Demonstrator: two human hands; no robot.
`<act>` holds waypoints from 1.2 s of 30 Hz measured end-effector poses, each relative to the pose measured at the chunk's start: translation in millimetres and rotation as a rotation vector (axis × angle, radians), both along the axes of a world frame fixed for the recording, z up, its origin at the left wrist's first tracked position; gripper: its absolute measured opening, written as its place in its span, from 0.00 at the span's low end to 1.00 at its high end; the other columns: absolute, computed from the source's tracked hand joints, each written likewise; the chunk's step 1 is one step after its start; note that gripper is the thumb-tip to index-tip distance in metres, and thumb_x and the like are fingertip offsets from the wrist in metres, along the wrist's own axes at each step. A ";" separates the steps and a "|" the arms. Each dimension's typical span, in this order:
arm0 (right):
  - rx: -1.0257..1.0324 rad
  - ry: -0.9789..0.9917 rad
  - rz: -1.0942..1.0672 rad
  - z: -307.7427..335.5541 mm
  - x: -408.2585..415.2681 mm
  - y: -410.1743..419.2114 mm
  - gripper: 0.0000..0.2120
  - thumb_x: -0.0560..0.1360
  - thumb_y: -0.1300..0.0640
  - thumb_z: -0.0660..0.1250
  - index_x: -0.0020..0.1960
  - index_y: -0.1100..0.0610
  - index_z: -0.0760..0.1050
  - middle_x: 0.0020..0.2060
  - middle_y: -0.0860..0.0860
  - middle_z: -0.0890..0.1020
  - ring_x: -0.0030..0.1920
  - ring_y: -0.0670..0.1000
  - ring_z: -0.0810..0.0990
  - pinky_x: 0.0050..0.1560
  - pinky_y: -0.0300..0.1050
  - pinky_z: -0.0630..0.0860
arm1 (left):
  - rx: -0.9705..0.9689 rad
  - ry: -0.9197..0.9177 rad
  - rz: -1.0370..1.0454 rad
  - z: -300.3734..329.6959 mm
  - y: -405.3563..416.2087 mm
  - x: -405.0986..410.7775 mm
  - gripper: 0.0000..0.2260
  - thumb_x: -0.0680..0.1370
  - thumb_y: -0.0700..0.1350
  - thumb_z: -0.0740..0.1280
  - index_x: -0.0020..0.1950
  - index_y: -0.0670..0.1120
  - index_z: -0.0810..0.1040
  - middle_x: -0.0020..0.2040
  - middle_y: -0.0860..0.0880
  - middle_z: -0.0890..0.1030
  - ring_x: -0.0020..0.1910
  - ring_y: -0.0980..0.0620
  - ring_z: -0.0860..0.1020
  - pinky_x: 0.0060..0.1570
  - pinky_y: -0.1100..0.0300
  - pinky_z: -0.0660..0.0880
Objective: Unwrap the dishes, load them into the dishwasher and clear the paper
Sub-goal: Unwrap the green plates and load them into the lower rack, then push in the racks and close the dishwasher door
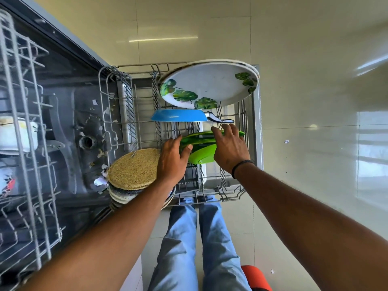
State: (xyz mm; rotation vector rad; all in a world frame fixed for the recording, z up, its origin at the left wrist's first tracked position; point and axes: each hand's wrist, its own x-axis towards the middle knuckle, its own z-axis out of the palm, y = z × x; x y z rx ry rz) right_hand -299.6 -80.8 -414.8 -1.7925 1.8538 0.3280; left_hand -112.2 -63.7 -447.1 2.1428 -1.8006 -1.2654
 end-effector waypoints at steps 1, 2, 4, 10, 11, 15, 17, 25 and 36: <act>-0.015 -0.021 -0.013 9.4 1.1 -2.5 0.30 0.71 0.66 0.62 0.72 0.55 0.66 0.65 0.59 0.71 0.68 0.61 0.67 0.57 0.58 0.77 | -0.027 0.031 0.030 11.0 -0.6 1.0 0.24 0.83 0.57 0.61 0.76 0.47 0.69 0.70 0.44 0.73 0.68 0.45 0.72 0.65 0.52 0.72; -0.033 -0.050 -0.034 19.8 1.8 -5.2 0.30 0.71 0.66 0.62 0.73 0.55 0.66 0.65 0.58 0.72 0.68 0.61 0.67 0.57 0.58 0.77 | -0.056 0.066 0.054 22.5 -1.2 2.2 0.23 0.83 0.55 0.62 0.75 0.46 0.70 0.69 0.44 0.73 0.68 0.46 0.72 0.65 0.54 0.71; -0.075 -0.113 -0.090 47.1 2.7 -13.9 0.30 0.71 0.66 0.60 0.73 0.55 0.67 0.64 0.58 0.74 0.66 0.61 0.69 0.56 0.58 0.78 | -0.100 0.121 0.095 51.1 -4.7 6.5 0.23 0.83 0.55 0.63 0.75 0.45 0.71 0.69 0.44 0.73 0.68 0.47 0.73 0.65 0.53 0.72; -0.115 -0.393 -0.293 176.5 28.9 -29.1 0.28 0.77 0.66 0.62 0.75 0.52 0.66 0.58 0.59 0.82 0.57 0.59 0.80 0.57 0.52 0.78 | -0.149 0.231 0.301 157.0 -13.6 39.3 0.30 0.80 0.66 0.59 0.75 0.49 0.71 0.70 0.44 0.74 0.68 0.47 0.75 0.66 0.45 0.74; -0.118 -0.432 -0.276 203.5 35.5 -29.7 0.26 0.78 0.64 0.62 0.75 0.52 0.66 0.58 0.58 0.82 0.57 0.59 0.81 0.57 0.52 0.79 | -0.159 0.268 0.338 179.6 -15.0 43.2 0.32 0.78 0.68 0.58 0.75 0.50 0.71 0.71 0.45 0.74 0.69 0.48 0.74 0.66 0.45 0.74; -0.232 -0.597 -0.268 299.9 55.6 -36.9 0.23 0.77 0.60 0.63 0.72 0.50 0.70 0.49 0.53 0.84 0.50 0.59 0.82 0.52 0.54 0.79 | -0.243 0.346 0.389 259.3 -17.7 48.8 0.22 0.83 0.55 0.63 0.74 0.48 0.73 0.70 0.46 0.75 0.69 0.48 0.74 0.68 0.46 0.72; -0.300 -0.656 -0.248 354.1 60.1 -46.6 0.23 0.78 0.62 0.64 0.71 0.51 0.71 0.44 0.51 0.84 0.47 0.57 0.83 0.51 0.52 0.79 | -0.317 0.341 0.403 301.2 -24.3 46.3 0.20 0.83 0.53 0.63 0.73 0.47 0.74 0.69 0.46 0.77 0.68 0.47 0.75 0.68 0.49 0.72; -0.409 -0.660 -0.014 469.9 32.3 -92.8 0.21 0.77 0.59 0.67 0.70 0.51 0.73 0.42 0.47 0.83 0.46 0.49 0.81 0.48 0.34 0.74 | -0.488 0.382 0.343 412.5 -36.2 19.4 0.20 0.83 0.56 0.62 0.74 0.53 0.72 0.69 0.53 0.75 0.65 0.58 0.73 0.62 0.64 0.67; -0.336 -0.687 0.262 494.1 -92.5 -87.0 0.19 0.78 0.54 0.69 0.68 0.45 0.71 0.46 0.45 0.83 0.51 0.44 0.80 0.50 0.31 0.72 | -0.610 0.394 0.598 443.1 -24.5 -113.8 0.36 0.71 0.75 0.56 0.72 0.56 0.73 0.66 0.56 0.75 0.66 0.59 0.72 0.62 0.64 0.66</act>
